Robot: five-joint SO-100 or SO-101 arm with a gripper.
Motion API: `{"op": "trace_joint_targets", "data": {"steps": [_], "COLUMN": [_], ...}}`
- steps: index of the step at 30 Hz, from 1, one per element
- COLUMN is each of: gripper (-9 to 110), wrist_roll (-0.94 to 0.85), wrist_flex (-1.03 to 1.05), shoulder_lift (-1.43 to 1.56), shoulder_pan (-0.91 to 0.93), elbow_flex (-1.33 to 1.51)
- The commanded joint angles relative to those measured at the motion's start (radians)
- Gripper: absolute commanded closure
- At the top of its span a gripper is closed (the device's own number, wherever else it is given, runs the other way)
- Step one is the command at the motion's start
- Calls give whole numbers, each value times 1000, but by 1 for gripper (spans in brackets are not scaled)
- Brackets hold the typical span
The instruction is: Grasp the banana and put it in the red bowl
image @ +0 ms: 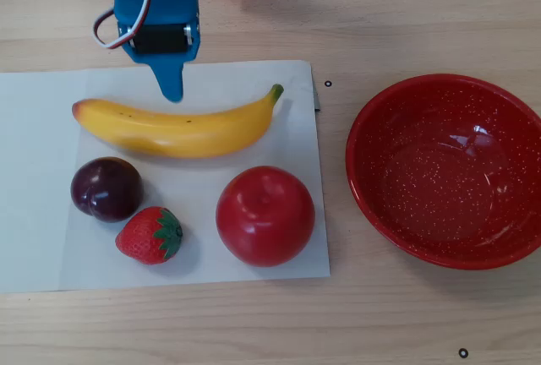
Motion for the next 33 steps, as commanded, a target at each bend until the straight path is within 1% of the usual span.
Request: {"op": "trace_joint_targets", "data": {"steps": [1,4,7,17,22,33], "gripper": [82,75,64,43,38,37], "wrist_roll": [48,78,86,63,51,28], "wrist_flex": [-46,-77,-89,-163,-233,-354], "shoulder_lift": [34,26,23,6,-17,-127], "shoulder_pan": [-31,-41,-46,-46,-40,-15], "elbow_flex": [-40,-8,31,141,184,187]}}
